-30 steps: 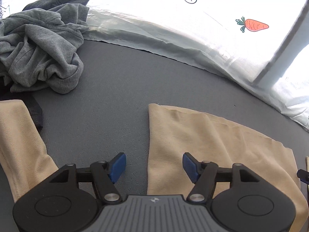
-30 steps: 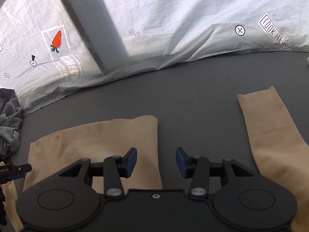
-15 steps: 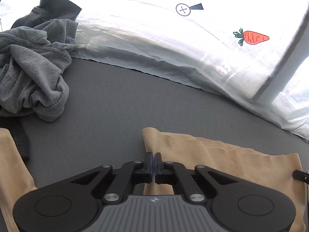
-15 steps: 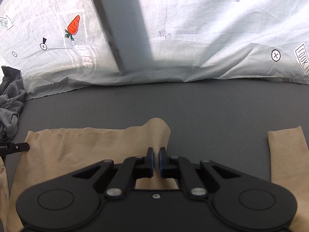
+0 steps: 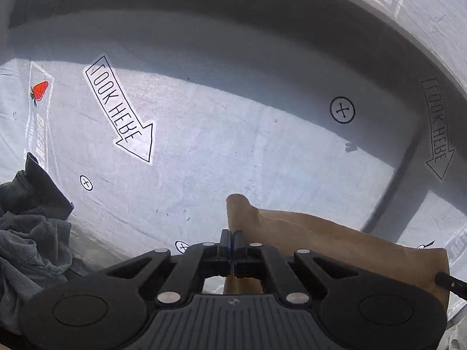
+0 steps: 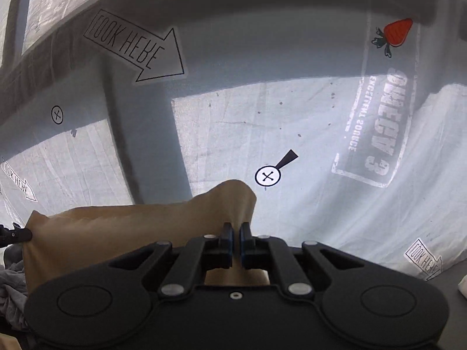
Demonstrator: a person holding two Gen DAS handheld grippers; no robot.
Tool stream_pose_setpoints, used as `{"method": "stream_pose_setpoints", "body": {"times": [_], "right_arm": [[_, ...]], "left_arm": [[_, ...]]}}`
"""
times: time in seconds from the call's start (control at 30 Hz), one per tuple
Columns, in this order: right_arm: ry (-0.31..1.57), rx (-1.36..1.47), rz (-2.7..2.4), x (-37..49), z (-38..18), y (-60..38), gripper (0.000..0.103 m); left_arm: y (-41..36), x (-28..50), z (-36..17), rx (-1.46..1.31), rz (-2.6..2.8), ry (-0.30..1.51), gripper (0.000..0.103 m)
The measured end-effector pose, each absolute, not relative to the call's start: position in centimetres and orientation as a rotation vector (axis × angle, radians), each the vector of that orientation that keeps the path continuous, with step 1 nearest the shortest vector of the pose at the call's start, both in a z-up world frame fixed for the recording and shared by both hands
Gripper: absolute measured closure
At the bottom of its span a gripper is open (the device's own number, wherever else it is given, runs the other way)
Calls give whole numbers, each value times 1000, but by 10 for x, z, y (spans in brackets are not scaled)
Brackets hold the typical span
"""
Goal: Fold clothes
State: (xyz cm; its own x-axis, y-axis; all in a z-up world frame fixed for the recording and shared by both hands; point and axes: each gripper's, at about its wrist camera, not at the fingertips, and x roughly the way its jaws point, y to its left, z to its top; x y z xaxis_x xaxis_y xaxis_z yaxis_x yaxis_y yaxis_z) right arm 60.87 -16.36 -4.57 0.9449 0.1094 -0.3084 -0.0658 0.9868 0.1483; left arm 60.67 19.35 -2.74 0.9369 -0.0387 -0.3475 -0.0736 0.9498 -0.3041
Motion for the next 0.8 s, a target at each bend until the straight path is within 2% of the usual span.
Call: {"method": "stream_pose_setpoints", "body": {"times": [0.17, 0.33, 0.5, 0.8], "right_arm": [[143, 155, 96, 561, 25, -175, 98], [105, 124, 97, 494, 47, -178, 98], [175, 143, 121, 419, 15, -183, 98], [412, 167, 137, 320, -75, -191, 98]], "left_arm": [[176, 558, 49, -317, -17, 179, 102], [161, 491, 68, -315, -14, 150, 102], [161, 411, 41, -365, 10, 212, 102], [161, 295, -55, -447, 89, 463, 102]]}}
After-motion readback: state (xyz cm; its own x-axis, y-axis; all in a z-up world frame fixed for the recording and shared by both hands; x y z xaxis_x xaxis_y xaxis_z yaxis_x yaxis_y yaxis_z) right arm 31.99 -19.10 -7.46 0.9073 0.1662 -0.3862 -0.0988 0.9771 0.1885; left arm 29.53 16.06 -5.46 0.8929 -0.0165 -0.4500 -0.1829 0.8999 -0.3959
